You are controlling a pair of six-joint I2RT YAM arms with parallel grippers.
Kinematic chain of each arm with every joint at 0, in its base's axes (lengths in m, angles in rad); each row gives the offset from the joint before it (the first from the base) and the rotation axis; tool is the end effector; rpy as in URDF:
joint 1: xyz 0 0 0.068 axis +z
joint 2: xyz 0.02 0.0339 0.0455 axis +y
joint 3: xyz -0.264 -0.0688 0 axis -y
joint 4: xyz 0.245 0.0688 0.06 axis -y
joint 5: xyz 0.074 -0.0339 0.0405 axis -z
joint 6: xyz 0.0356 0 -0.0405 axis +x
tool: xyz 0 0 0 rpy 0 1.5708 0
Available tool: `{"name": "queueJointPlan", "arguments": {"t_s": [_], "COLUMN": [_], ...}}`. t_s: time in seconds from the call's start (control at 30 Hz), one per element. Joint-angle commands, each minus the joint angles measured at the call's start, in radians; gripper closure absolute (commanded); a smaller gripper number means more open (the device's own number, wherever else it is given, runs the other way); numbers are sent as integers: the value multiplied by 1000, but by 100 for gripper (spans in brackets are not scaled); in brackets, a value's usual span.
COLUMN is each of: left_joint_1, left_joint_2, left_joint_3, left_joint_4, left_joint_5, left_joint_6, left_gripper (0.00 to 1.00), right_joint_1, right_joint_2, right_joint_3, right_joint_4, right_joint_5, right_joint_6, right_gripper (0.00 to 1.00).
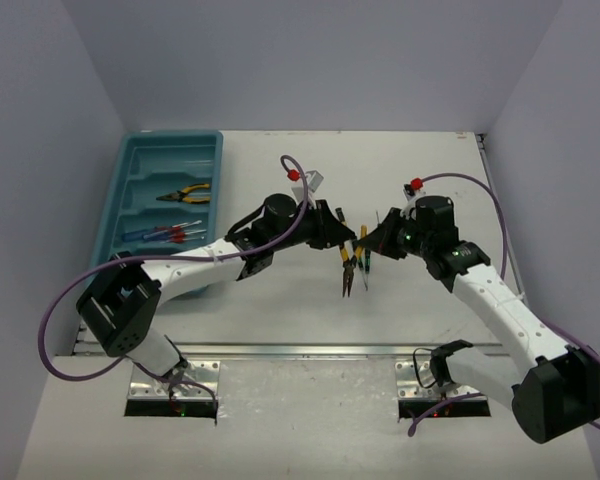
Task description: Sort the tools into containers
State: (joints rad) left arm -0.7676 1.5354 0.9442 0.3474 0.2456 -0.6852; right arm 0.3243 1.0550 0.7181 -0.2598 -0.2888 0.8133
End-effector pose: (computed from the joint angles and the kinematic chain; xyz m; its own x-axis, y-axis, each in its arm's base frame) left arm 0.2479 -0.2512 0.2644 -0.6682 -0.2082 -0.7143 0.5431 0.5197 -0.6596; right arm 0.2151 0.0830 0.2580 -0.7501 0.4826 -0.4521 0.0237 0.7028 0.7110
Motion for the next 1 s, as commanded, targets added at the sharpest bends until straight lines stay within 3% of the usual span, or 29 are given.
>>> {"name": "queueJointPlan", "arguments": {"t_s": [0.0,0.03,0.07,0.1,0.2,0.23,0.37,0.47,0.73,0.97], "left_joint_1": [-6,-5,-3,1,60,100,276,397,826,991], "left_joint_2": [18,22,22,19,0,-9,-87,-133,-175,-41], "left_joint_3": [35,39,49,61,98,100,129,194,296,369], "left_joint_4": [54,48,19,-20,-165,-188,-362,-516,-746,-782], "left_joint_5": [34,28,0,-28,-111,-116,-185,-339,-623,-701], "left_joint_6": [3,4,10,15,20,10,-10,-15,-203,-325], "left_gripper": [100,100,100,100,100,100,100,100,100,100], "right_joint_1": [9,9,9,8,4,2,-53,-112,-141,-148], "right_joint_2": [-12,-13,-16,-23,-63,-74,-127,-162,-168,-155], "right_joint_3": [32,32,34,35,35,37,47,37,2,-10], "right_joint_4": [124,122,111,97,34,22,-64,-78,-87,-87], "right_joint_5": [-68,-69,-64,-52,38,69,106,96,70,63], "right_joint_6": [46,42,34,27,-1,-14,-66,-96,-156,-184], "right_gripper": [100,97,84,68,7,1,1,1,1,1]}}
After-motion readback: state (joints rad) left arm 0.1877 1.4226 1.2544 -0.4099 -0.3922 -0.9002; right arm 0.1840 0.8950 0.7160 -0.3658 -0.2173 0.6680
